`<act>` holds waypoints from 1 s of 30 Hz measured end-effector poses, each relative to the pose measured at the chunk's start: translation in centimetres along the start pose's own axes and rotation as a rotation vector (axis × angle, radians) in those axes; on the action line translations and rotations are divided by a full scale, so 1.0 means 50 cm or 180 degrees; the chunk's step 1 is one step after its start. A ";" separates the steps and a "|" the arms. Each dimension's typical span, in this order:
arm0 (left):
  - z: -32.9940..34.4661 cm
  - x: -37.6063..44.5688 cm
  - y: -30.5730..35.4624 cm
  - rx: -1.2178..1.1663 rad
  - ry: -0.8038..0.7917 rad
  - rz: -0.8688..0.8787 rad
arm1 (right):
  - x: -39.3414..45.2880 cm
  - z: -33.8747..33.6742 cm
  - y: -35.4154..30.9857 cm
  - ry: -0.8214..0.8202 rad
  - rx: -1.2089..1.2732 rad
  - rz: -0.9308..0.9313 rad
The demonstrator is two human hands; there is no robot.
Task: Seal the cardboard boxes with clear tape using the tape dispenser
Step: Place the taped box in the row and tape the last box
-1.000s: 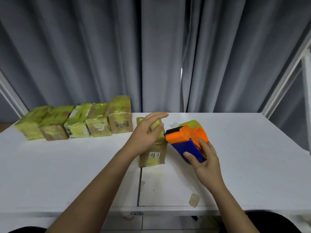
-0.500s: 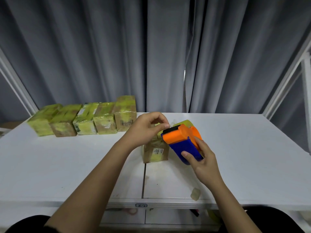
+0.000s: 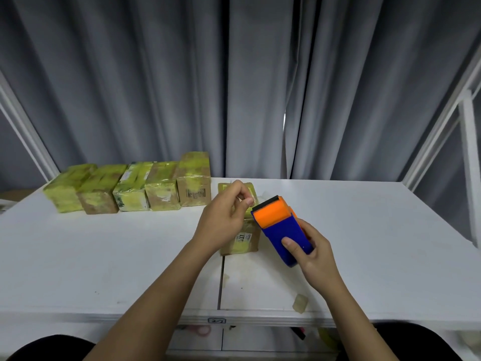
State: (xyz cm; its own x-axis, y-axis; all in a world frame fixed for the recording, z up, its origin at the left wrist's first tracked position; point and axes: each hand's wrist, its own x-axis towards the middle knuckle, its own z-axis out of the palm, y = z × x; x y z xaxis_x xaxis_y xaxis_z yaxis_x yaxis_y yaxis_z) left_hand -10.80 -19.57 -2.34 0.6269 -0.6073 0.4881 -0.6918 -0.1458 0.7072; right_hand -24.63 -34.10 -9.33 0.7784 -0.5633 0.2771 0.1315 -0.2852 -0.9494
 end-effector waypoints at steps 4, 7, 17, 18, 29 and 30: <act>0.001 -0.012 0.004 0.0148 0.0303 0.0140 | 0.003 0.005 -0.014 -0.0057 0.0010 -0.0031; -0.016 -0.007 -0.002 0.0880 0.0453 0.0468 | 0.007 0.007 -0.029 -0.0070 -0.0006 -0.0087; -0.057 0.008 0.012 0.0279 0.0891 -0.0061 | 0.016 0.019 -0.055 -0.0176 -0.0119 -0.0207; -0.065 0.011 0.014 0.0290 0.0747 0.0012 | 0.014 0.019 -0.054 -0.0177 -0.0122 -0.0195; -0.051 0.028 0.046 0.0610 -0.0146 0.0312 | 0.003 0.019 -0.056 -0.0188 -0.0382 -0.0163; -0.049 0.029 0.047 0.0641 -0.0160 0.0364 | 0.003 0.019 -0.056 -0.0191 -0.0415 -0.0157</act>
State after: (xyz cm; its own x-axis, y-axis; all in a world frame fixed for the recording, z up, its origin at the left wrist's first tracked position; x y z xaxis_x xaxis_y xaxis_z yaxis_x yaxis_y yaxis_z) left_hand -10.64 -18.88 1.29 0.5252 -0.6663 0.5294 -0.8179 -0.2237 0.5300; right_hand -24.31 -32.65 -6.76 0.8088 -0.4998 0.3099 0.0928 -0.4119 -0.9065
